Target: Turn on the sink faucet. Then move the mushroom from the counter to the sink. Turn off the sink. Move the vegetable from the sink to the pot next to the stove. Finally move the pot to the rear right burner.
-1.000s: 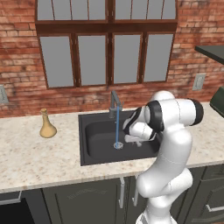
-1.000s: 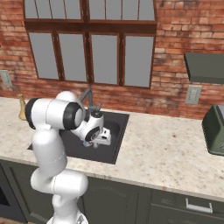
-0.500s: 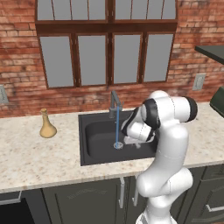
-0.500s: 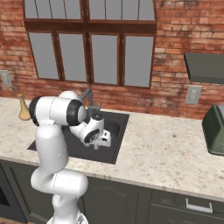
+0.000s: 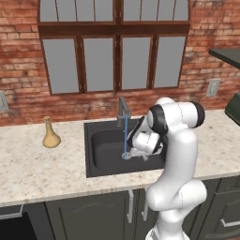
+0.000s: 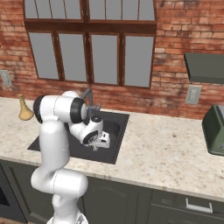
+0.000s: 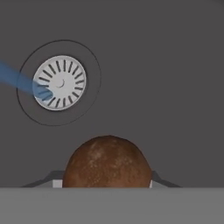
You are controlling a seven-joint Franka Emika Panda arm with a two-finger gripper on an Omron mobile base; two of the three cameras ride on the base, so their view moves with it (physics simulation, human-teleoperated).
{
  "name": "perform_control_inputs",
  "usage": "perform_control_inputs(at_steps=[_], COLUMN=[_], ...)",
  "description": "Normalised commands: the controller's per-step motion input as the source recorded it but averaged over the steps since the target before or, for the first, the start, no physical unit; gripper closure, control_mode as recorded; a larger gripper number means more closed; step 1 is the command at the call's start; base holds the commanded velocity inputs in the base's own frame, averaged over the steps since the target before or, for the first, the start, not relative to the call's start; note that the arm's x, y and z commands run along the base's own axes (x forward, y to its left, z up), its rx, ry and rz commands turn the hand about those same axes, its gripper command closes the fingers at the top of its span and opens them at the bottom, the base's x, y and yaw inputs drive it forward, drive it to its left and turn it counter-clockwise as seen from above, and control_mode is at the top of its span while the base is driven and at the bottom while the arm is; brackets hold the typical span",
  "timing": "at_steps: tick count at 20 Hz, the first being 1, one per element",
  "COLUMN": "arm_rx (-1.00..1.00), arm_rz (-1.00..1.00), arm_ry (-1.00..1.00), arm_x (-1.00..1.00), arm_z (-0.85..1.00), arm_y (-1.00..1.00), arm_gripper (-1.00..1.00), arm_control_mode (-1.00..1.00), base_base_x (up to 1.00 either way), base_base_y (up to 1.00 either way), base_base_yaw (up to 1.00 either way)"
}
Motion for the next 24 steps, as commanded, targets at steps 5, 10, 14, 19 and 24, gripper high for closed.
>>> perform_control_inputs(at_steps=[5,10,14,19,24], arm_rx=[0.0,0.0,0.0,0.0,0.0], arm_rz=[0.01,0.0,0.0,0.0,0.0], arm_ry=[0.01,0.01,0.0,0.0,-0.02], arm_x=[0.11,0.08,0.03,0.0,-0.06], arm_z=[-0.17,-0.17,-0.05,0.01,0.23], arm_y=[0.08,0.09,0.1,0.01,0.03], arm_gripper=[1.0,-1.0,-1.0,-1.0,-1.0], arm_control_mode=[-1.0,-1.0,-1.0,-1.0,-1.0], base_base_x=[0.0,0.0,0.0,0.0,0.0], base_base_y=[0.0,0.0,0.0,0.0,0.0], base_base_yaw=[0.0,0.0,0.0,0.0,0.0])
